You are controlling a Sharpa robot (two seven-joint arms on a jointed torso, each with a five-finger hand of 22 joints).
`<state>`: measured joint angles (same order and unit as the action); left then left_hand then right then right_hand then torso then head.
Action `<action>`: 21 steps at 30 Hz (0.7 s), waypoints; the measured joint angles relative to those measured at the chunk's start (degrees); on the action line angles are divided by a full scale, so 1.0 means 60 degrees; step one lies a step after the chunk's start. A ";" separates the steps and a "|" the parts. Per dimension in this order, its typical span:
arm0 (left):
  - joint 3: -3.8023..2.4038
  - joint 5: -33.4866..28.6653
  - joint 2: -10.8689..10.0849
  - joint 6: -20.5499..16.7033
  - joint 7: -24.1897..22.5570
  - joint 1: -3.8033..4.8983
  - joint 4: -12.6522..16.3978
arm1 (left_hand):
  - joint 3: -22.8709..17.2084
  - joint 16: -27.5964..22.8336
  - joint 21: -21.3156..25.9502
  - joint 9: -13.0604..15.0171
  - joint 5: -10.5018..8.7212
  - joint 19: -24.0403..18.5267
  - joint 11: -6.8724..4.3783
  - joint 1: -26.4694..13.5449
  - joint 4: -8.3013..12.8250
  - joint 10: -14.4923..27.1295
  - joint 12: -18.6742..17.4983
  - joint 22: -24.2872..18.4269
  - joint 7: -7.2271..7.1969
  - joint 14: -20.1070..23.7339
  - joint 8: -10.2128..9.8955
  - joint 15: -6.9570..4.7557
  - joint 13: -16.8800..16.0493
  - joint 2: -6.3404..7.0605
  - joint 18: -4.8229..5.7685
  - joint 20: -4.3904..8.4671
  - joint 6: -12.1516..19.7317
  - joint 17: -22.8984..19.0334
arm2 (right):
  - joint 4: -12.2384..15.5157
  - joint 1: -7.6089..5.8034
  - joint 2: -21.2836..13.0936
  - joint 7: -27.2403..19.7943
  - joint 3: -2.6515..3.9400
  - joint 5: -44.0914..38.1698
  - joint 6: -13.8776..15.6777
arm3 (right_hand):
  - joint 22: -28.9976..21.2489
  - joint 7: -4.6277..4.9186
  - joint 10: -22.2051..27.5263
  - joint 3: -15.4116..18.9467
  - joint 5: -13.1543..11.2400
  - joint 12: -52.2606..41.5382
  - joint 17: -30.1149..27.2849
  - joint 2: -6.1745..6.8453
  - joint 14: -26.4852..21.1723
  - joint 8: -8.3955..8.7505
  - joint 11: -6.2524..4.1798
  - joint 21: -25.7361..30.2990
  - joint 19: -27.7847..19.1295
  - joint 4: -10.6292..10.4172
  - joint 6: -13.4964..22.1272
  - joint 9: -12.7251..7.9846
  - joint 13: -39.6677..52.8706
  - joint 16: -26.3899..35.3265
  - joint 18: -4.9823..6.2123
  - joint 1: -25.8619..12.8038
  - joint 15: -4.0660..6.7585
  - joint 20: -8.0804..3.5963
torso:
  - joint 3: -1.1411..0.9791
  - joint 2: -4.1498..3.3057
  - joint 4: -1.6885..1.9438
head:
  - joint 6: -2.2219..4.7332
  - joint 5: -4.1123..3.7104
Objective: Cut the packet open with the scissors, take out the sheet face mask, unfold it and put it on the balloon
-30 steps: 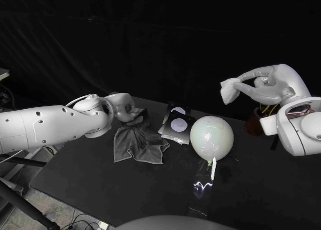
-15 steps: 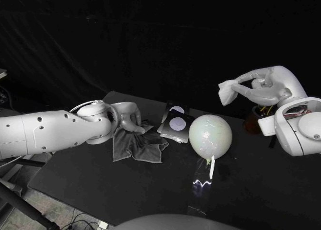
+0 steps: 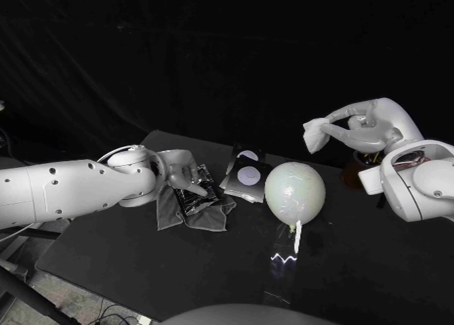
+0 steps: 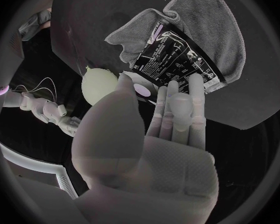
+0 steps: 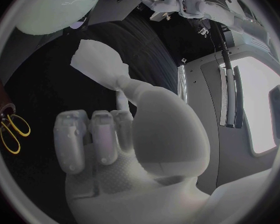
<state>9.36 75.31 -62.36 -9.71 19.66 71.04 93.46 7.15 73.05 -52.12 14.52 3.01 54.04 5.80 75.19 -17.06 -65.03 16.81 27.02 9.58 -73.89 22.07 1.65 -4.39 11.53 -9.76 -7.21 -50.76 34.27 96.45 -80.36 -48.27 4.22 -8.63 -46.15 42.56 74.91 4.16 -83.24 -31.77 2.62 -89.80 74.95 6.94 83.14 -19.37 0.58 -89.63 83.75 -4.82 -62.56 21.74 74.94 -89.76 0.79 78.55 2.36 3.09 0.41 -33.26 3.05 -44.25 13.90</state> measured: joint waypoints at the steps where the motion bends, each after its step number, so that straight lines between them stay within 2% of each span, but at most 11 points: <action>1: 0.0000 -0.0034 0.0000 -0.0007 -0.0004 0.0000 -0.0010 | 0.0035 0.0000 0.0000 0.0000 0.0000 0.0000 0.0011 0.0000 0.0001 0.0011 0.0000 -0.0005 0.0000 0.0000 0.0000 0.0000 0.0000 0.0000 0.0000 0.0000 0.0000 0.0000 | -0.0009 0.0012 0.0009 0.0003 -0.0001 0.0001 -0.0008 | -0.0001 0.0000 0.0000 0.0000 0.0000 0.0000 0.0000 0.0000 0.0000 0.0001 0.0000 0.0000 0.0000 0.0000 0.0000 0.0000 0.0000 0.0001 0.0000 0.0000 0.0000 0.0000 | 0.0000 0.0000 0.0001 | 0.0001 -0.0009; 6: -0.0004 -0.0314 0.0001 -0.0136 -0.0103 -0.0001 -0.0051 | 0.0112 0.0053 0.0000 0.0000 0.0000 0.0000 0.0024 -0.0001 -0.0003 0.0023 0.0000 -0.0012 0.0007 0.0000 0.0000 0.0001 0.0000 0.0000 0.0004 0.0000 0.0009 0.0063 | -0.0038 0.0043 0.0037 0.0018 -0.0005 0.0008 -0.0050 | 0.0000 0.0002 0.0000 -0.0002 0.0000 0.0002 -0.0008 0.0000 0.0000 0.0012 0.0000 0.0001 0.0000 0.0003 0.0004 -0.0004 -0.0006 0.0003 0.0000 0.0000 0.0000 0.0000 | 0.0000 0.0000 0.0002 | 0.0025 -0.0081; 9: -0.0013 -0.0743 0.0024 -0.0438 -0.0340 -0.0004 -0.0098 | 0.0112 -0.0015 0.0046 0.0000 0.0000 -0.0001 0.0001 -0.0001 -0.0003 0.0001 0.0017 -0.0029 0.0000 0.0150 0.0000 0.0027 -0.0011 0.0000 0.0006 0.0000 -0.0039 -0.0229 | -0.0058 0.0054 0.0047 0.0025 -0.0006 0.0013 -0.0085 | 0.0001 0.0009 0.0000 -0.0028 -0.0017 0.0011 -0.0008 0.0000 0.0000 -0.0027 0.0000 0.0001 0.0000 0.0029 0.0012 -0.0004 -0.0006 0.0020 0.0000 0.0000 0.0000 0.0000 | 0.0000 0.0000 0.0001 | 0.0084 -0.0232; 10: -0.0019 -0.0940 0.0041 -0.0565 -0.0463 -0.0004 -0.0121 | 0.0112 -0.0040 0.0046 0.0000 0.0000 0.0000 -0.0017 0.0006 -0.0003 -0.0018 0.0037 -0.0037 -0.0008 0.0190 0.0000 0.0016 -0.0019 -0.0007 0.0007 0.0001 -0.0081 -0.0314 | -0.0068 0.0056 0.0051 0.0027 -0.0006 0.0015 -0.0099 | 0.0001 0.0012 0.0000 -0.0029 -0.0018 0.0013 -0.0008 0.0000 0.0000 -0.0047 0.0000 0.0001 -0.0001 0.0029 0.0016 -0.0004 -0.0006 0.0025 0.0000 0.0000 0.0000 0.0001 | 0.0000 0.0000 0.0001 | 0.0127 -0.0341; 12: -0.0039 -0.1399 0.0087 -0.0832 -0.0778 -0.0004 -0.0172 | -0.0105 -0.0190 0.0136 0.0007 0.0000 -0.0034 -0.0067 0.0323 0.0005 -0.0069 0.0111 -0.0077 -0.0027 0.0398 0.0061 0.0003 -0.0044 -0.0324 0.0009 -0.0032 -0.0193 -0.0662 | -0.0095 0.0060 0.0064 0.0032 -0.0007 0.0020 -0.0129 | 0.0003 0.0013 0.0000 -0.0029 -0.0018 0.0018 -0.0007 0.0000 0.0000 -0.0058 0.0000 0.0002 -0.0001 0.0029 0.0019 -0.0002 -0.0005 0.0015 0.0001 0.0000 0.0000 0.0001 | 0.0002 0.0000 0.0001 | 0.0225 -0.0576; 14: -0.0067 -0.2100 0.0181 -0.1167 -0.1311 -0.0004 -0.0251 | -0.0652 -0.0856 0.0484 0.0005 0.0000 -0.0390 -0.0055 0.1154 0.0043 -0.0056 0.0111 -0.0251 -0.0026 0.1161 0.0087 0.0060 -0.0046 -0.0703 0.0009 -0.0134 -0.0230 -0.1495 | -0.0132 0.0062 0.0087 0.0038 -0.0007 0.0030 -0.0176 | 0.0004 0.0013 0.0000 -0.0029 -0.0019 0.0019 -0.0007 0.0000 0.0000 -0.0058 0.0000 0.0007 -0.0001 0.0029 0.0021 0.0003 -0.0004 -0.0003 0.0000 0.0000 0.0000 0.0001 | 0.0004 0.0000 0.0000 | 0.0338 -0.0848; 18: -0.0105 -0.3439 0.0422 -0.1601 -0.2386 -0.0002 -0.0391 | -0.1205 -0.1559 0.0940 -0.0053 0.0000 -0.0785 -0.0016 0.2078 0.0119 0.0051 0.0111 -0.0496 -0.0021 0.1903 0.0084 0.0080 -0.0011 -0.0993 0.0011 -0.0257 -0.0235 -0.1942 | -0.0178 0.0067 0.0139 0.0046 -0.0008 0.0053 -0.0267 | 0.0006 0.0007 0.0000 -0.0029 -0.0019 0.0032 -0.0006 -0.0001 0.0000 -0.0058 0.0000 -0.0028 -0.0002 0.0029 0.0040 0.0029 -0.0001 -0.0006 0.0000 -0.0002 0.0000 0.0002 | 0.0006 -0.0001 -0.0006 | 0.0521 -0.1251; 20: -0.0163 -0.4382 0.0632 -0.1772 -0.3144 -0.0002 -0.0484 | -0.1612 -0.2200 0.1469 -0.0117 -0.0008 -0.1305 0.0009 0.2784 0.0107 0.0077 0.0073 -0.0777 0.0003 0.2419 0.0001 0.0104 0.0038 -0.1106 0.0013 -0.0439 -0.0267 -0.2238 | -0.0205 0.0069 0.0177 0.0049 -0.0008 0.0070 -0.0336 | 0.0007 0.0009 0.0000 -0.0029 -0.0019 0.0001 -0.0005 -0.0010 0.0000 -0.0058 0.0000 -0.0028 0.0003 0.0029 0.0044 0.0035 0.0000 -0.0006 0.0001 -0.0010 0.0000 -0.0004 | 0.0007 -0.0001 -0.0012 | 0.0598 -0.1412; 21: -0.0204 -0.4803 0.0738 -0.1820 -0.3475 -0.0001 -0.0523 | -0.1719 -0.2392 0.1677 -0.0137 -0.0008 -0.1483 0.0009 0.2920 0.0076 0.0077 0.0071 -0.0883 0.0012 0.2531 0.0000 0.0106 0.0053 -0.1118 0.0014 -0.0513 -0.0294 -0.2329 | -0.0215 0.0070 0.0195 0.0049 -0.0008 0.0078 -0.0367 | 0.0007 0.0009 0.0000 -0.0029 -0.0019 0.0000 -0.0004 -0.0016 0.0000 -0.0057 0.0000 -0.0028 0.0006 0.0029 0.0045 0.0036 0.0000 -0.0006 0.0000 -0.0017 0.0000 -0.0006 | 0.0011 -0.0001 -0.0015 | 0.0630 -0.1475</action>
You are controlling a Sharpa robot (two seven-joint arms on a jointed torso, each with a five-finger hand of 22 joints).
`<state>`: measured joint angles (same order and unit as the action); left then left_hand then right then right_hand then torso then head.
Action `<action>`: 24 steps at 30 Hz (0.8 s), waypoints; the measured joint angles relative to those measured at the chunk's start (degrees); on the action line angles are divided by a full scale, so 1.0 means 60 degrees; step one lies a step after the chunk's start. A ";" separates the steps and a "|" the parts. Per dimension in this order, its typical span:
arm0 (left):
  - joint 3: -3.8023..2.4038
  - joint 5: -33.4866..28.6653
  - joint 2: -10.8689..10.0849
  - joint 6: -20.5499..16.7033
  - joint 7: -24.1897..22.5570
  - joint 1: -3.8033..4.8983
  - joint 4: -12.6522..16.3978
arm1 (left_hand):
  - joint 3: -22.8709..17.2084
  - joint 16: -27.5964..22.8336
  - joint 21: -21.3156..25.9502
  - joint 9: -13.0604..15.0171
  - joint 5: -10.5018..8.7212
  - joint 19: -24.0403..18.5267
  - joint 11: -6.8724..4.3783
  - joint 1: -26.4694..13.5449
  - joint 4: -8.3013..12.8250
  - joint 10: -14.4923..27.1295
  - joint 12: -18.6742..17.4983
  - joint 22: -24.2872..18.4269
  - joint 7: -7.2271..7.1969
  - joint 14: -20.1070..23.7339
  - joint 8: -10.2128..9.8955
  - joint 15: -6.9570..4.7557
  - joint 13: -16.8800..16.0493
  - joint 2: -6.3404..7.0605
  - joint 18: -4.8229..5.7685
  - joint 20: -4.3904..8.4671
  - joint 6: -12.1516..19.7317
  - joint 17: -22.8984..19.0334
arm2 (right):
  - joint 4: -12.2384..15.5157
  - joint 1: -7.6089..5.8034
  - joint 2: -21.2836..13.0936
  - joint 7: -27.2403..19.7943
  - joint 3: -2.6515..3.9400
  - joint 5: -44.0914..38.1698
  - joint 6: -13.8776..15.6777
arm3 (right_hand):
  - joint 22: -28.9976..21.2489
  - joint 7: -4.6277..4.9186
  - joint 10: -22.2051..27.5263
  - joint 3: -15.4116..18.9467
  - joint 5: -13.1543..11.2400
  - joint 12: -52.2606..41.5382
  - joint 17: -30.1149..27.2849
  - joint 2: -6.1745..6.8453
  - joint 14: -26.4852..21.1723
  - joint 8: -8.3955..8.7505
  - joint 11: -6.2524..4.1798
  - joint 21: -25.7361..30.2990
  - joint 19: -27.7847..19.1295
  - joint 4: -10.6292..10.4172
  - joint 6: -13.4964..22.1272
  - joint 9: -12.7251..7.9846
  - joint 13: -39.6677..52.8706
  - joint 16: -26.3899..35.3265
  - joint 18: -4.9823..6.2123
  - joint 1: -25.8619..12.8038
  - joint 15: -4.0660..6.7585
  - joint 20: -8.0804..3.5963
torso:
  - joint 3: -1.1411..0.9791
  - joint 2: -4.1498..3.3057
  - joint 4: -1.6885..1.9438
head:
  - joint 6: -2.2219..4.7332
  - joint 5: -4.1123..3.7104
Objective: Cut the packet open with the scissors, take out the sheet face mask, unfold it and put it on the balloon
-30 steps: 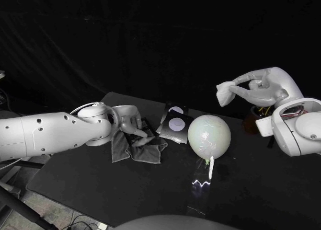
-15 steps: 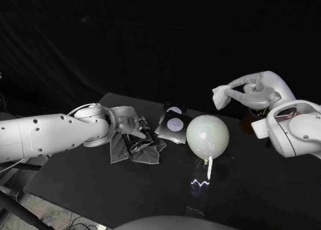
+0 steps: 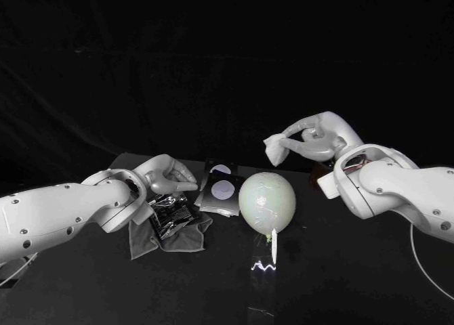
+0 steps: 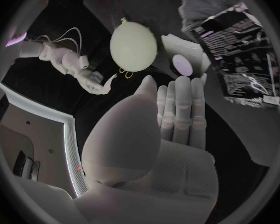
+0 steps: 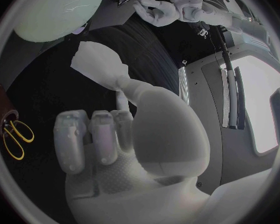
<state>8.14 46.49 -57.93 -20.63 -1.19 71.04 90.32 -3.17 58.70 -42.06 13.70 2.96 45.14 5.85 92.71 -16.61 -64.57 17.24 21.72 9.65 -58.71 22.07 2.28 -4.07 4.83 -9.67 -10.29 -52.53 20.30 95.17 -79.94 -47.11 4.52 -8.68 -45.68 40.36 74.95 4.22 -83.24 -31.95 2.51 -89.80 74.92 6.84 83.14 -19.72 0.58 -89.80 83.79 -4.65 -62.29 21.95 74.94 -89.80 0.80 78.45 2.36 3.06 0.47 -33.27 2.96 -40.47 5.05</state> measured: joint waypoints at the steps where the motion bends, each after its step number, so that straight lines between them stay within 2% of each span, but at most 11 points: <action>1: -0.0046 -0.0392 0.0106 -0.0033 -0.0311 0.0000 -0.0039 | -0.0124 -0.0229 0.0262 -0.0024 0.0000 -0.0229 0.0000 0.0116 -0.0026 0.0000 -0.0034 -0.0147 0.0032 0.0095 -0.0027 0.0018 0.0017 0.0014 -0.0002 -0.0087 -0.0033 -0.0108 | -0.0009 0.0000 0.0017 0.0000 0.0000 0.0007 -0.0031 | 0.0000 0.0001 0.0000 0.0000 0.0000 0.0000 0.0003 -0.0001 0.0000 0.0001 0.0000 0.0000 0.0016 0.0000 0.0001 0.0000 0.0001 0.0000 0.0000 -0.0001 0.0000 -0.0016 | 0.0002 0.0000 -0.0003 | 0.0046 -0.0113; 3: -0.0159 -0.1307 0.0378 -0.0079 -0.1031 0.0008 -0.0139 | -0.0329 -0.0650 0.0770 -0.0091 0.0000 -0.0584 0.0000 0.0233 -0.0038 0.0000 -0.0135 -0.0432 0.0048 0.0236 -0.0090 0.0071 0.0046 0.0073 0.0143 -0.0296 -0.0052 -0.0308 | -0.0033 0.0001 0.0060 0.0000 0.0000 0.0025 -0.0105 | 0.0000 -0.0001 0.0000 0.0000 -0.0001 -0.0001 0.0005 -0.0023 0.0000 0.0002 0.0000 0.0000 0.0017 0.0000 0.0001 0.0001 0.0002 0.0000 0.0000 -0.0023 0.0000 -0.0017 | 0.0002 -0.0004 -0.0009 | 0.0126 -0.0266; 5: -0.0239 -0.2002 0.0619 -0.0090 -0.1575 0.0014 -0.0226 | -0.0539 -0.1179 0.1260 -0.0150 0.0000 -0.0843 0.0071 0.0246 -0.0011 0.0070 -0.0271 -0.0721 0.0065 0.0554 -0.0175 0.0154 0.0059 0.0086 0.0145 -0.0509 -0.0070 -0.0542 | -0.0052 0.0001 0.0101 -0.0001 0.0000 0.0042 -0.0159 | 0.0000 -0.0018 0.0000 0.0000 -0.0014 -0.0001 0.0005 -0.0023 0.0000 0.0005 0.0000 0.0000 0.0017 0.0000 -0.0015 0.0000 0.0002 0.0000 0.0000 -0.0023 0.0000 -0.0017 | 0.0000 -0.0007 -0.0013 | 0.0202 -0.0406; 8: -0.0328 -0.3026 0.1033 -0.0082 -0.2328 0.0019 -0.0402 | -0.0679 -0.1850 0.1724 -0.0221 0.0000 -0.1067 0.0154 0.0212 -0.0027 0.0154 -0.0444 -0.1000 0.0083 0.1035 -0.0278 0.0294 0.0063 0.0120 0.0145 -0.0669 -0.0081 -0.0818 | -0.0083 0.0003 0.0173 -0.0013 0.0000 0.0071 -0.0234 | -0.0001 -0.0027 0.0000 0.0000 -0.0016 0.0000 0.0004 -0.0022 0.0000 0.0012 0.0000 0.0001 0.0016 0.0000 -0.0023 0.0000 0.0003 0.0002 0.0000 -0.0023 0.0000 -0.0017 | -0.0008 -0.0009 -0.0011 | 0.0278 -0.0562; 11: -0.0390 -0.3860 0.1489 -0.0036 -0.2874 0.0025 -0.0650 | -0.0715 -0.3004 0.2509 -0.0325 0.0000 -0.1557 0.0411 -0.0030 -0.0011 0.0418 -0.0788 -0.1461 0.0275 0.1830 -0.0488 0.0638 0.0076 0.0362 0.0238 -0.0949 0.0077 -0.1255 | -0.0110 0.0005 0.0259 -0.0034 0.0000 0.0105 -0.0273 | -0.0002 -0.0028 0.0000 0.0001 -0.0018 0.0000 0.0004 -0.0022 0.0000 0.0021 0.0000 0.0001 0.0016 0.0000 -0.0023 -0.0001 0.0003 0.0006 0.0000 -0.0023 0.0000 -0.0017 | -0.0010 -0.0006 -0.0006 | 0.0325 -0.0685; 12: -0.0401 -0.4071 0.1620 -0.0014 -0.3002 0.0027 -0.0722 | -0.0715 -0.3314 0.2735 -0.0360 0.0000 -0.1688 0.0447 -0.0099 -0.0011 0.0519 -0.0885 -0.1593 0.0323 0.1978 -0.0547 0.0719 0.0076 0.0430 0.0289 -0.0987 0.0127 -0.1360 | -0.0119 0.0005 0.0287 -0.0042 0.0000 0.0119 -0.0274 | -0.0002 -0.0029 0.0000 0.0001 -0.0018 0.0000 0.0004 -0.0022 0.0000 0.0022 0.0000 0.0001 0.0016 -0.0001 -0.0023 -0.0001 0.0002 0.0007 0.0000 -0.0023 0.0000 -0.0017 | -0.0012 -0.0005 -0.0006 | 0.0339 -0.0712; 15: -0.0422 -0.4700 0.2025 0.0088 -0.3337 0.0029 -0.0974 | -0.0619 -0.3975 0.3220 -0.0420 0.0000 -0.1886 0.0577 -0.0323 0.0016 0.0732 -0.1104 -0.1885 0.0381 0.2262 -0.0675 0.0908 0.0076 0.0648 0.0292 -0.1070 0.0305 -0.1568 | -0.0162 0.0005 0.0377 -0.0081 0.0000 0.0197 -0.0259 | -0.0005 -0.0029 0.0000 0.0001 -0.0019 0.0001 0.0004 -0.0022 0.0000 0.0034 0.0000 0.0003 0.0015 -0.0001 -0.0022 -0.0003 0.0002 0.0008 0.0000 -0.0023 0.0000 -0.0016 | -0.0015 -0.0005 -0.0006 | 0.0382 -0.0810; 17: -0.0435 -0.5084 0.2279 0.0165 -0.3494 0.0029 -0.1171 | -0.0421 -0.4459 0.3540 -0.0471 0.0000 -0.2013 0.0663 -0.0480 0.0013 0.0968 -0.1283 -0.2088 0.0415 0.2530 -0.0783 0.1033 0.0075 0.0682 0.0439 -0.1067 0.0483 -0.1719 | -0.0193 0.0005 0.0438 -0.0130 0.0000 0.0291 -0.0217 | -0.0007 -0.0031 0.0000 0.0001 -0.0014 0.0001 0.0004 -0.0022 0.0000 0.0002 0.0000 0.0009 0.0015 -0.0001 -0.0020 -0.0011 0.0001 0.0009 0.0000 -0.0023 0.0000 -0.0016 | -0.0016 -0.0001 -0.0005 | 0.0401 -0.0869; 21: -0.0445 -0.5727 0.2672 0.0330 -0.3663 0.0030 -0.1529 | -0.0076 -0.5148 0.4151 -0.0548 0.0000 -0.2410 0.0832 -0.0565 0.0017 0.1254 -0.1528 -0.2438 0.0415 0.2865 -0.0935 0.1233 0.0075 0.0693 0.0465 -0.1070 0.0785 -0.1953 | -0.0252 0.0005 0.0525 -0.0296 0.0000 0.0588 -0.0028 | -0.0007 -0.0042 0.0000 0.0001 0.0015 0.0004 -0.0002 -0.0022 0.0000 -0.0003 0.0000 0.0010 0.0014 -0.0001 -0.0007 -0.0018 -0.0002 0.0027 0.0000 -0.0023 0.0000 -0.0015 | -0.0020 0.0000 0.0002 | 0.0474 -0.0958; 22: -0.0446 -0.5862 0.2745 0.0371 -0.3683 0.0030 -0.1607 | 0.0060 -0.5417 0.4494 -0.0578 0.0000 -0.2808 0.0925 -0.0565 0.0015 0.1402 -0.1632 -0.2618 0.0332 0.3060 -0.1026 0.1321 0.0075 0.0694 0.0658 -0.1072 0.0937 -0.2050 | -0.0261 0.0005 0.0537 -0.0349 0.0000 0.0679 0.0031 | -0.0007 -0.0042 0.0000 0.0001 0.0015 0.0010 -0.0003 -0.0022 0.0000 -0.0003 0.0000 0.0011 0.0014 -0.0001 -0.0006 -0.0018 -0.0004 0.0033 0.0000 -0.0023 0.0000 -0.0015 | -0.0022 0.0000 0.0002 | 0.0499 -0.0973; 24: -0.0449 -0.6143 0.2884 0.0464 -0.3717 0.0030 -0.1748 | 0.0323 -0.5772 0.4855 -0.0625 0.0000 -0.3057 0.1026 -0.0565 0.0014 0.1543 -0.1750 -0.2819 0.0218 0.3178 -0.1127 0.1409 0.0075 0.0693 0.0663 -0.1080 0.1124 -0.2177 | -0.0280 0.0006 0.0552 -0.0474 0.0002 0.0889 0.0168 | -0.0007 -0.0042 0.0000 0.0001 0.0017 0.0014 -0.0004 -0.0022 0.0000 -0.0003 0.0000 0.0011 0.0013 -0.0001 -0.0005 -0.0016 -0.0006 0.0021 0.0000 -0.0023 0.0000 -0.0015 | -0.0023 0.0001 0.0008 | 0.0547 -0.1006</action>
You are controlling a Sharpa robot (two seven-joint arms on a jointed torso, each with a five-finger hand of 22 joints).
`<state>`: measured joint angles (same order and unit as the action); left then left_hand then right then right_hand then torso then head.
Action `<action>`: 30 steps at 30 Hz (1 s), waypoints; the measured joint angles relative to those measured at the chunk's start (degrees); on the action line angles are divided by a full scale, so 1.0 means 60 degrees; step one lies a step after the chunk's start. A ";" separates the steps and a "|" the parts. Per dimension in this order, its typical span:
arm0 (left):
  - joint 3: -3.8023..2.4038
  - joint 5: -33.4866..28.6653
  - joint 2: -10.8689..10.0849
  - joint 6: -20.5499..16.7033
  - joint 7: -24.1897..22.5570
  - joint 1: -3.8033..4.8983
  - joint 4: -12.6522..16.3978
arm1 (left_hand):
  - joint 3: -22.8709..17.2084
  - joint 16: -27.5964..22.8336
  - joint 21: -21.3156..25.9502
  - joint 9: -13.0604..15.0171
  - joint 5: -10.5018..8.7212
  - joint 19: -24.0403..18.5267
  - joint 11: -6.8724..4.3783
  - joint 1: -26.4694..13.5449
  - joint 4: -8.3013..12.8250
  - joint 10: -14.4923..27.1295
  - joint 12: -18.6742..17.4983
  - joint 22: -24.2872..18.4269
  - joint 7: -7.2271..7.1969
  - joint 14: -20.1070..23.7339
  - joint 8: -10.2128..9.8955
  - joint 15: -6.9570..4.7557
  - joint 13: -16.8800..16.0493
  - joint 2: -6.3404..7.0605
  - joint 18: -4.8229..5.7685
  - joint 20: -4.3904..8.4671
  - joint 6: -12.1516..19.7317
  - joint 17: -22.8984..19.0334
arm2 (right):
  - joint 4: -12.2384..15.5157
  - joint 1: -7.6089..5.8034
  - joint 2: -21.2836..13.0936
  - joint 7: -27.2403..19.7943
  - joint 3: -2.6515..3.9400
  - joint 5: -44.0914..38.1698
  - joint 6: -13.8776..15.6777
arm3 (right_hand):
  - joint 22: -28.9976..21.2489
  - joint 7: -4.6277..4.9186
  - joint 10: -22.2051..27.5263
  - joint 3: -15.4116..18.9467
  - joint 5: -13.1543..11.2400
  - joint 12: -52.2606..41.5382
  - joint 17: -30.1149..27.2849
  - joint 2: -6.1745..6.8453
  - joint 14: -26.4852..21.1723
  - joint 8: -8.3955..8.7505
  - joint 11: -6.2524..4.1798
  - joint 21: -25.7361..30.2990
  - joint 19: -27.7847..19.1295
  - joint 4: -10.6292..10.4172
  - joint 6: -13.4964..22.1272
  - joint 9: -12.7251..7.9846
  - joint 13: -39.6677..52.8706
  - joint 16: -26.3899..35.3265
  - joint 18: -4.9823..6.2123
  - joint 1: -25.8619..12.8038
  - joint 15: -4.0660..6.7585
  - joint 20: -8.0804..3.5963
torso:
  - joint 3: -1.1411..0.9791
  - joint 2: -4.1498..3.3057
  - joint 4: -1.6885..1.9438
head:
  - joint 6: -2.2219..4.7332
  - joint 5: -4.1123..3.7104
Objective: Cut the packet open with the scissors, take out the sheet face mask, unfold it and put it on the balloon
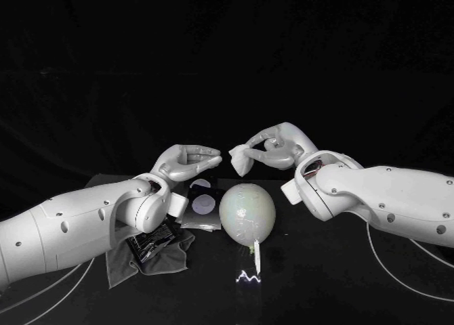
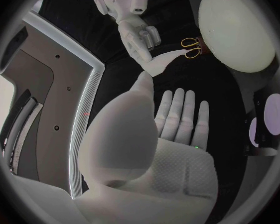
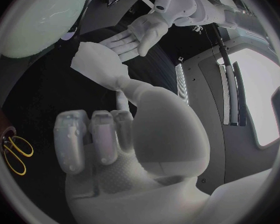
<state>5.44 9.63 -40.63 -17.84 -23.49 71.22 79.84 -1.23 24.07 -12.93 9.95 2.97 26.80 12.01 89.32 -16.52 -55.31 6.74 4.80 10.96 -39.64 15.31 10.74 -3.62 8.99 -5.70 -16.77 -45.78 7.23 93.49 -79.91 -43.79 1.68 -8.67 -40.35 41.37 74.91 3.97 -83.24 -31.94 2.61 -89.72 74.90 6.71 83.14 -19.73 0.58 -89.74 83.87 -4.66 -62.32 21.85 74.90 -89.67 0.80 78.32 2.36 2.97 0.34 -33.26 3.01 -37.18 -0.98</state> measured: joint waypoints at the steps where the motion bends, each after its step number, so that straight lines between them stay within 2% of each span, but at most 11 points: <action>1: 0.0000 -0.0136 0.0062 0.0050 -0.0014 0.0000 -0.0061 | 0.0147 -0.0176 0.0147 -0.0018 0.0000 -0.0032 0.0020 0.0009 0.0001 0.0099 -0.0069 -0.0092 -0.0025 0.0006 -0.0049 0.0006 0.0000 -0.0009 0.0001 -0.0004 0.0091 -0.0059 | -0.0008 0.0000 0.0008 -0.0063 0.0001 0.0105 0.0063 | 0.0001 0.0000 0.0000 0.0000 0.0001 0.0001 0.0000 0.0000 0.0000 0.0000 0.0000 0.0000 0.0000 0.0000 0.0001 0.0003 0.0000 -0.0014 0.0000 0.0000 0.0000 0.0000 | 0.0000 0.0000 0.0005 | 0.0016 -0.0005; 4: -0.0003 -0.0562 0.0259 0.0239 -0.0070 -0.0003 -0.0244 | 0.0458 -0.0523 0.0469 -0.0097 0.0000 -0.0215 -0.0005 0.0096 -0.0012 0.0434 -0.0279 -0.0274 -0.0151 0.0072 -0.0268 0.0072 0.0000 -0.0096 0.0003 -0.0005 0.0491 -0.0176 | -0.0024 0.0000 0.0040 -0.0276 0.0002 0.0465 0.0259 | 0.0002 0.0002 0.0000 0.0000 0.0003 0.0006 0.0001 0.0000 0.0000 0.0002 0.0000 0.0007 -0.0001 0.0000 0.0003 0.0013 0.0001 -0.0022 0.0000 0.0000 0.0000 0.0001 | 0.0004 -0.0001 0.0006 | 0.0075 -0.0015; 9: -0.0007 -0.1187 0.0515 0.0585 -0.0193 -0.0009 -0.0424 | 0.0755 -0.0981 0.0727 -0.0183 0.0000 -0.0408 -0.0352 0.0229 -0.0003 0.0783 -0.0460 -0.0351 -0.0101 0.0338 -0.0471 0.0261 -0.0001 -0.0230 0.0005 -0.0004 0.0908 -0.0306 | -0.0032 0.0003 0.0116 -0.0593 0.0005 0.1025 0.0500 | 0.0005 0.0006 0.0000 0.0000 0.0004 -0.0008 0.0002 0.0000 0.0000 0.0005 0.0000 0.0009 -0.0001 0.0000 0.0011 0.0016 0.0004 -0.0022 0.0000 0.0000 0.0000 0.0001 | 0.0006 -0.0001 0.0009 | 0.0168 -0.0024; 11: -0.0010 -0.1429 0.0602 0.0728 -0.0257 -0.0010 -0.0488 | 0.0757 -0.1017 0.0727 -0.0185 0.0000 -0.0407 -0.0378 0.0263 0.0001 0.0810 -0.0460 -0.0351 -0.0099 0.0352 -0.0485 0.0275 -0.0001 -0.0249 0.0005 -0.0004 0.0917 -0.0320 | -0.0047 0.0009 0.0155 -0.0707 0.0006 0.1248 0.0575 | 0.0005 0.0004 0.0000 0.0000 0.0004 -0.0015 0.0002 0.0000 0.0000 0.0006 0.0000 0.0010 -0.0002 0.0000 0.0017 0.0017 0.0005 -0.0021 0.0000 0.0000 0.0000 0.0001 | 0.0006 -0.0001 0.0011 | 0.0211 -0.0027; 14: -0.0014 -0.1737 0.0705 0.0929 -0.0356 -0.0010 -0.0552 | 0.0799 -0.1216 0.0799 -0.0202 0.0000 -0.0399 -0.0445 0.0360 0.0013 0.0877 -0.0460 -0.0351 -0.0055 0.0589 -0.0524 0.0135 -0.0001 -0.0252 0.0151 -0.0002 0.1042 -0.0370 | -0.0076 0.0019 0.0220 -0.0848 0.0009 0.1543 0.0660 | 0.0007 -0.0003 0.0000 0.0001 0.0004 -0.0015 0.0005 0.0001 0.0000 0.0007 0.0000 0.0016 -0.0002 0.0000 0.0029 0.0017 0.0007 -0.0021 0.0000 0.0000 0.0000 0.0002 | 0.0006 -0.0001 0.0011 | 0.0280 -0.0032; 18: -0.0020 -0.2046 0.0838 0.1158 -0.0476 -0.0012 -0.0629 | 0.0929 -0.1438 0.0898 -0.0202 0.0000 -0.0149 -0.0450 0.0476 0.0013 0.0977 -0.0460 -0.0350 -0.0051 0.0771 -0.0551 -0.0190 -0.0001 -0.0362 0.0150 0.0082 0.1067 -0.0423 | -0.0128 0.0028 0.0299 -0.0987 0.0014 0.1859 0.0734 | 0.0007 0.0001 0.0000 0.0001 0.0003 -0.0015 0.0009 0.0001 0.0000 0.0013 0.0000 0.0017 -0.0002 0.0000 0.0034 0.0016 0.0008 -0.0016 0.0000 0.0000 0.0000 0.0002 | 0.0006 -0.0001 0.0011 | 0.0348 -0.0032; 20: -0.0023 -0.2172 0.0909 0.1254 -0.0521 -0.0012 -0.0673 | 0.0944 -0.1471 0.0951 -0.0202 0.0000 -0.0201 -0.0450 0.0515 0.0028 0.0977 -0.0460 -0.0350 -0.0051 0.0784 -0.0562 -0.0239 -0.0001 -0.0401 0.0141 0.0135 0.1067 -0.0425 | -0.0153 0.0034 0.0341 -0.1038 0.0016 0.1977 0.0759 | 0.0007 0.0003 0.0000 0.0001 0.0003 -0.0015 0.0008 0.0001 0.0000 0.0015 0.0000 0.0017 -0.0003 0.0000 0.0037 0.0016 0.0008 -0.0015 0.0000 0.0000 0.0000 0.0002 | 0.0006 -0.0001 0.0010 | 0.0376 -0.0014; 23: -0.0028 -0.2345 0.1012 0.1409 -0.0581 -0.0012 -0.0743 | 0.0984 -0.1472 0.0983 -0.0198 0.0000 -0.0132 -0.0447 0.0588 0.0013 0.0975 -0.0460 -0.0350 -0.0051 0.0750 -0.0562 -0.0273 -0.0010 -0.0474 -0.0073 0.0166 0.1067 -0.0424 | -0.0183 0.0047 0.0410 -0.1108 0.0022 0.2130 0.0788 | 0.0006 0.0005 0.0000 0.0001 0.0003 -0.0014 0.0008 0.0001 0.0000 0.0008 0.0000 0.0018 -0.0003 0.0000 0.0039 0.0015 0.0008 -0.0014 0.0000 0.0001 0.0000 0.0002 | 0.0007 -0.0001 0.0006 | 0.0407 0.0005; 26: -0.0037 -0.2476 0.1083 0.1523 -0.0619 -0.0013 -0.0792 | 0.1051 -0.1472 0.0983 -0.0172 0.0000 0.0064 -0.0378 0.0640 0.0057 0.0905 -0.0460 -0.0335 -0.0053 0.0598 -0.0562 -0.0229 -0.0015 -0.0526 -0.0108 0.0111 0.1055 -0.0424 | -0.0215 0.0058 0.0465 -0.1153 0.0028 0.2232 0.0805 | 0.0005 0.0008 0.0000 0.0001 0.0003 -0.0013 0.0008 0.0001 0.0000 -0.0018 0.0000 0.0018 -0.0004 -0.0001 0.0043 0.0013 0.0008 -0.0013 0.0000 0.0001 0.0000 0.0003 | 0.0007 0.0000 0.0007 | 0.0424 0.0015; 27: -0.0042 -0.2548 0.1118 0.1588 -0.0639 -0.0013 -0.0815 | 0.1062 -0.1471 0.0983 -0.0139 0.0000 0.0112 -0.0306 0.0719 0.0067 0.0833 -0.0460 -0.0330 -0.0032 0.0430 -0.0547 -0.0229 -0.0016 -0.0605 -0.0250 0.0063 0.0902 -0.0413 | -0.0228 0.0062 0.0492 -0.1177 0.0031 0.2285 0.0814 | 0.0004 0.0009 0.0000 0.0001 0.0003 -0.0013 0.0008 0.0001 0.0000 -0.0023 0.0000 0.0018 -0.0004 -0.0001 0.0045 0.0013 0.0007 -0.0012 0.0000 0.0001 0.0000 0.0003 | 0.0007 0.0000 0.0008 | 0.0430 0.0020; 30: -0.0049 -0.2644 0.1166 0.1680 -0.0663 -0.0013 -0.0848 | 0.1090 -0.1420 0.0983 -0.0088 0.0000 0.0443 -0.0184 0.0832 0.0096 0.0707 -0.0382 -0.0298 -0.0003 -0.0001 -0.0444 -0.0181 -0.0029 -0.0719 -0.0391 0.0058 0.0696 -0.0349 | -0.0250 0.0071 0.0535 -0.1214 0.0040 0.2359 0.0826 | 0.0002 0.0009 0.0000 0.0001 0.0003 -0.0012 0.0008 0.0000 0.0000 -0.0023 0.0000 0.0019 -0.0018 0.0000 0.0046 0.0014 0.0006 0.0008 0.0000 0.0000 0.0000 0.0017 | 0.0007 0.0002 0.0009 | 0.0437 0.0021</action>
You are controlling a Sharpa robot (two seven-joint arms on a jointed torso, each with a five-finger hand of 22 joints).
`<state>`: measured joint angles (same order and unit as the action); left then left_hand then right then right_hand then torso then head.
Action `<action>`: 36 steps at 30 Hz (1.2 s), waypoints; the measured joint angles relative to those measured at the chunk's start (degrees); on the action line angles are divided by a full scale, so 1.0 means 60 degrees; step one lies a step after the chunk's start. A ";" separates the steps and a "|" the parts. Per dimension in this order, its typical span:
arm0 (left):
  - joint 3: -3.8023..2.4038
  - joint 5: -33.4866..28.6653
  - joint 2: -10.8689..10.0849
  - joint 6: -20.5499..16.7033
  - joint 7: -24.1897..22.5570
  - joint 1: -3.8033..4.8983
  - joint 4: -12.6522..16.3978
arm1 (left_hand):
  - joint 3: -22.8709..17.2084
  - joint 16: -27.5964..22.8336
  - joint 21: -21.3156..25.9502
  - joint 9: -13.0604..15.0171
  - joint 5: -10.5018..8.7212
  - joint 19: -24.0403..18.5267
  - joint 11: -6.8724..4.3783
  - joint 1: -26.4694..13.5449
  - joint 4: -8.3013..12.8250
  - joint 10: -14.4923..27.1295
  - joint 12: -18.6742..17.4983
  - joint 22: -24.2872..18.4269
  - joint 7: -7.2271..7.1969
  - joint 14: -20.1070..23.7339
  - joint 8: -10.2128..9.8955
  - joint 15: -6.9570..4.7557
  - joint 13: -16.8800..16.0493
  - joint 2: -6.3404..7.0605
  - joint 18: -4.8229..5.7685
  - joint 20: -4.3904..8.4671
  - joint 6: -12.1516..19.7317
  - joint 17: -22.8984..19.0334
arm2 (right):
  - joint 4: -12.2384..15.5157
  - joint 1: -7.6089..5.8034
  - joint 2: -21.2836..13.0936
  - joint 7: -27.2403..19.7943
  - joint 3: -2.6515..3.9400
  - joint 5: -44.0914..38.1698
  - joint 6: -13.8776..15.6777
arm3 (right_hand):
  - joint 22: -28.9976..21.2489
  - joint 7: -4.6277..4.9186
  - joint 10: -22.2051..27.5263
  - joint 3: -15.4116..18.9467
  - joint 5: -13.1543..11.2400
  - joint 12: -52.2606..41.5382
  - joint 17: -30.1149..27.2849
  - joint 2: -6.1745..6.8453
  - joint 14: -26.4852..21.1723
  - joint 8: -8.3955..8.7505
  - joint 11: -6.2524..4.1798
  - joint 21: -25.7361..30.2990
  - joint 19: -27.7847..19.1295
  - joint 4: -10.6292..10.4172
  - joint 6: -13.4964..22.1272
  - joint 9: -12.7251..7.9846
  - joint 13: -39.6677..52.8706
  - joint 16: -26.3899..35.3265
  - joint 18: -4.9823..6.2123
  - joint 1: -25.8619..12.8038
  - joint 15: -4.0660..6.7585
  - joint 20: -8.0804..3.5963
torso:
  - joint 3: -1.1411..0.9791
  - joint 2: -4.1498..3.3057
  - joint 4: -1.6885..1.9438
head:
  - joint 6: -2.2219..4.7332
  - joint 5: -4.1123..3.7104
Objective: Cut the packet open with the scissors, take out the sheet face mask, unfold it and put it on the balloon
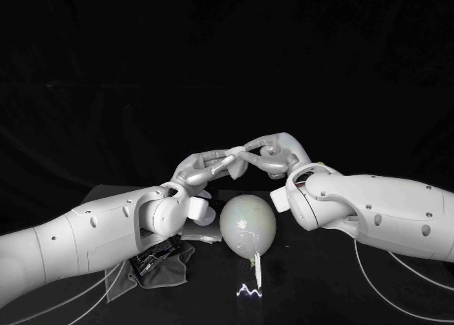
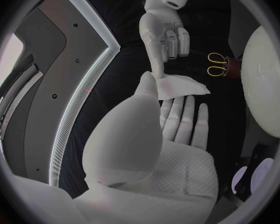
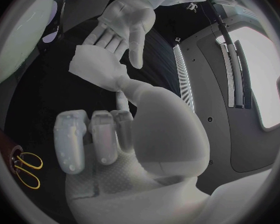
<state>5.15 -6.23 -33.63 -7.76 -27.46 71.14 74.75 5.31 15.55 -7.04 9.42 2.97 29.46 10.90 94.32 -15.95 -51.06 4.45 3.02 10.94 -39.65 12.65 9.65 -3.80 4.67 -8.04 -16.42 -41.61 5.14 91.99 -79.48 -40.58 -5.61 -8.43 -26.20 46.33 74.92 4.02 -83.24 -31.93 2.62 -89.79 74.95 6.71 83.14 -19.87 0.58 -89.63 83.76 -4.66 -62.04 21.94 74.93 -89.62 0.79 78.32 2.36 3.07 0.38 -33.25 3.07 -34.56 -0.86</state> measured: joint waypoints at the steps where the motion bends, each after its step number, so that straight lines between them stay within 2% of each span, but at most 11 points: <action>1: -0.0004 -0.0043 0.0023 0.0040 -0.0007 0.0000 -0.0014 | 0.0029 0.0042 -0.0005 0.0022 0.0000 0.0201 0.0031 0.0050 0.0029 -0.0066 0.0006 0.0018 0.0007 -0.0160 0.0042 0.0017 0.0000 -0.0050 -0.0077 -0.0019 -0.0103 0.0026 | -0.0012 0.0004 0.0021 -0.0016 0.0004 0.0033 0.0005 | -0.0001 0.0000 0.0000 0.0000 0.0000 0.0000 0.0000 0.0000 0.0000 0.0000 0.0000 0.0000 0.0000 0.0000 0.0000 0.0001 -0.0001 0.0004 0.0000 0.0000 0.0000 0.0000 | 0.0000 0.0001 0.0001 | 0.0003 0.0000; 2: -0.0005 -0.0073 0.0039 0.0066 -0.0012 0.0000 -0.0023 | 0.0081 0.0060 -0.0059 0.0055 0.0000 0.0486 0.0044 0.0118 0.0047 -0.0187 0.0042 0.0044 0.0023 -0.0304 0.0097 0.0037 0.0000 -0.0118 -0.0141 -0.0034 -0.0238 0.0044 | -0.0024 0.0007 0.0038 -0.0027 0.0006 0.0057 0.0008 | -0.0003 -0.0001 0.0000 0.0000 0.0000 0.0002 -0.0001 0.0000 0.0000 0.0000 0.0000 0.0000 0.0000 0.0000 0.0002 0.0002 -0.0001 0.0002 0.0000 -0.0001 0.0000 0.0000 | -0.0001 0.0002 0.0001 | 0.0005 0.0000; 4: -0.0007 -0.0133 0.0076 0.0113 -0.0018 0.0000 -0.0048 | 0.0103 0.0060 -0.0163 0.0086 0.0000 0.0978 0.0127 0.0226 0.0051 -0.0299 0.0062 0.0082 0.0071 -0.0484 0.0106 0.0081 0.0000 -0.0226 -0.0145 -0.0045 -0.0341 0.0065 | -0.0047 0.0013 0.0067 -0.0051 0.0012 0.0101 0.0013 | -0.0003 -0.0003 0.0000 0.0000 0.0000 0.0011 -0.0005 -0.0001 0.0000 0.0000 0.0000 0.0002 -0.0001 0.0000 0.0019 0.0004 -0.0004 -0.0023 0.0000 -0.0001 0.0000 0.0001 | -0.0001 0.0002 0.0001 | 0.0009 0.0000; 6: -0.0008 -0.0197 0.0114 0.0156 -0.0022 0.0000 -0.0074 | 0.0482 0.0085 -0.0221 0.0140 0.0000 0.1459 0.0141 0.0155 -0.0007 -0.0489 0.0068 0.0097 0.0071 -0.0654 0.0209 0.0113 0.0000 -0.0038 -0.0146 -0.0051 -0.0441 0.0098 | -0.0062 0.0019 0.0091 -0.0075 0.0015 0.0147 0.0018 | -0.0003 0.0017 0.0000 0.0000 -0.0001 0.0015 -0.0007 -0.0038 0.0000 0.0000 0.0000 -0.0010 -0.0001 0.0000 0.0007 0.0010 -0.0006 -0.0030 0.0001 -0.0038 0.0000 0.0001 | 0.0000 0.0003 0.0001 | 0.0012 0.0000; 8: -0.0010 -0.0252 0.0144 0.0185 -0.0024 0.0000 -0.0099 | 0.0500 0.0134 -0.0222 0.0186 0.0000 0.1776 0.0092 0.0337 0.0003 -0.0612 0.0110 0.0103 0.0088 -0.0797 0.0273 0.0102 -0.0004 -0.0220 -0.0146 -0.0044 -0.0521 0.0126 | -0.0065 0.0024 0.0107 -0.0093 0.0021 0.0184 0.0021 | -0.0002 0.0033 0.0000 0.0000 -0.0014 0.0018 -0.0008 -0.0038 0.0000 0.0001 0.0000 -0.0030 -0.0001 0.0000 -0.0008 0.0011 -0.0005 -0.0030 0.0000 -0.0038 0.0000 0.0001 | 0.0000 0.0004 0.0002 | 0.0014 -0.0007; 11: -0.0012 -0.0341 0.0181 0.0213 -0.0026 0.0000 -0.0143 | 0.0541 0.0175 -0.0258 0.0233 0.0000 0.2127 0.0046 0.0483 0.0032 -0.0734 0.0110 0.0123 0.0124 -0.0912 0.0366 0.0071 -0.0007 -0.0367 -0.0145 -0.0038 -0.0624 0.0151 | -0.0072 0.0030 0.0138 -0.0118 0.0031 0.0230 0.0024 | -0.0001 0.0036 0.0000 -0.0028 -0.0018 0.0030 -0.0007 -0.0038 0.0000 0.0002 0.0000 -0.0029 -0.0001 0.0028 -0.0007 0.0011 -0.0005 -0.0030 0.0001 -0.0038 0.0000 0.0001 | 0.0000 0.0004 0.0002 | 0.0014 -0.0016; 13: -0.0013 -0.0399 0.0198 0.0223 -0.0031 0.0000 -0.0165 | 0.0408 0.0181 -0.0259 0.0255 0.0000 0.2322 -0.0008 0.0834 0.0079 -0.0923 0.0174 0.0135 0.0130 -0.1064 0.0412 0.0017 -0.0007 -0.0717 -0.0143 -0.0047 -0.0779 0.0172 | -0.0078 0.0033 0.0158 -0.0134 0.0033 0.0257 0.0024 | 0.0000 0.0037 0.0000 -0.0029 -0.0019 0.0008 -0.0007 -0.0038 0.0000 0.0002 0.0000 -0.0029 -0.0001 0.0028 -0.0006 0.0011 -0.0003 -0.0030 0.0001 -0.0038 0.0000 0.0001 | 0.0002 0.0003 0.0002 | 0.0014 -0.0023; 17: -0.0017 -0.0486 0.0224 0.0226 -0.0047 0.0000 -0.0192 | 0.0226 0.0248 -0.0301 0.0276 0.0000 0.2622 -0.0127 0.1221 0.0153 -0.1243 0.0239 0.0146 0.0198 -0.1386 0.0515 -0.0085 -0.0007 -0.1105 -0.0290 -0.0046 -0.1056 0.0203 | -0.0107 0.0037 0.0195 -0.0153 0.0038 0.0299 0.0024 | 0.0002 0.0047 0.0000 -0.0029 -0.0019 -0.0004 -0.0006 -0.0038 0.0000 0.0007 0.0000 -0.0029 -0.0002 0.0029 0.0004 0.0010 0.0000 -0.0029 0.0000 -0.0038 0.0000 0.0001 | 0.0003 0.0004 0.0002 | 0.0007 -0.0026; 23: -0.0024 -0.0566 0.0245 0.0212 -0.0070 -0.0001 -0.0202 | -0.0014 0.0318 -0.0371 0.0306 0.0000 0.3027 -0.0290 0.1705 0.0045 -0.1749 0.0250 0.0155 0.0155 -0.1867 0.0628 -0.0274 0.0011 -0.1412 -0.0292 -0.0022 -0.1522 0.0263 | -0.0143 0.0043 0.0222 -0.0177 0.0045 0.0347 0.0033 | 0.0005 0.0049 0.0000 -0.0028 -0.0019 -0.0003 0.0001 -0.0037 0.0000 0.0028 0.0000 -0.0028 -0.0002 0.0028 0.0008 0.0008 0.0003 -0.0023 0.0000 -0.0038 0.0000 0.0002 | 0.0002 0.0005 0.0003 | -0.0001 -0.0027; 31: -0.0028 -0.0617 0.0254 0.0132 -0.0068 -0.0001 -0.0213 | -0.0395 0.0337 -0.0418 0.0342 0.0000 0.3487 -0.0484 0.1749 0.0015 -0.2387 0.0249 0.0154 0.0035 -0.2409 0.0800 -0.0458 0.0010 -0.1457 -0.0290 0.0097 -0.2084 0.0317 | -0.0177 0.0049 0.0247 -0.0211 0.0055 0.0380 0.0044 | 0.0005 0.0056 0.0000 -0.0028 -0.0031 -0.0001 0.0000 -0.0037 0.0000 -0.0006 0.0000 -0.0020 -0.0003 0.0028 0.0018 0.0008 0.0002 -0.0018 0.0001 -0.0037 0.0000 0.0002 | 0.0002 0.0008 0.0002 | -0.0012 -0.0020; 36: -0.0030 -0.0629 0.0255 0.0044 -0.0057 0.0000 -0.0211 | -0.0660 0.0354 -0.0477 0.0401 -0.0001 0.3761 -0.0615 0.1745 0.0069 -0.2824 0.0249 0.0170 -0.0075 -0.2817 0.1021 -0.0586 0.0008 -0.1453 -0.0289 0.0210 -0.2513 0.0389 | -0.0263 0.0051 0.0265 -0.0183 0.0057 0.0381 0.0015 | 0.0003 0.0061 0.0000 -0.0002 -0.0035 0.0002 0.0000 -0.0037 0.0000 -0.0006 0.0000 -0.0018 -0.0003 0.0052 0.0025 0.0015 -0.0001 -0.0014 0.0001 -0.0037 0.0000 0.0002 | 0.0003 0.0013 0.0002 | -0.0012 -0.0016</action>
<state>4.97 -10.00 -32.10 -7.50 -27.80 71.14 73.48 1.35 17.67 -9.90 11.82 2.96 52.02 7.21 104.79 -15.53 -68.01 5.95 4.04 10.49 -56.55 18.77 6.13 -3.75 -4.05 -9.78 -15.16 -56.68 7.48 90.41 -79.18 -39.00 -6.71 -8.09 -23.91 46.42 74.94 4.39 -83.24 -31.95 2.41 -89.78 74.95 6.49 83.14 -19.90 0.58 -89.74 83.74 -4.34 -61.90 22.03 74.93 -89.71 0.80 78.09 2.36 3.08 0.40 -33.17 3.08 -34.63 -0.95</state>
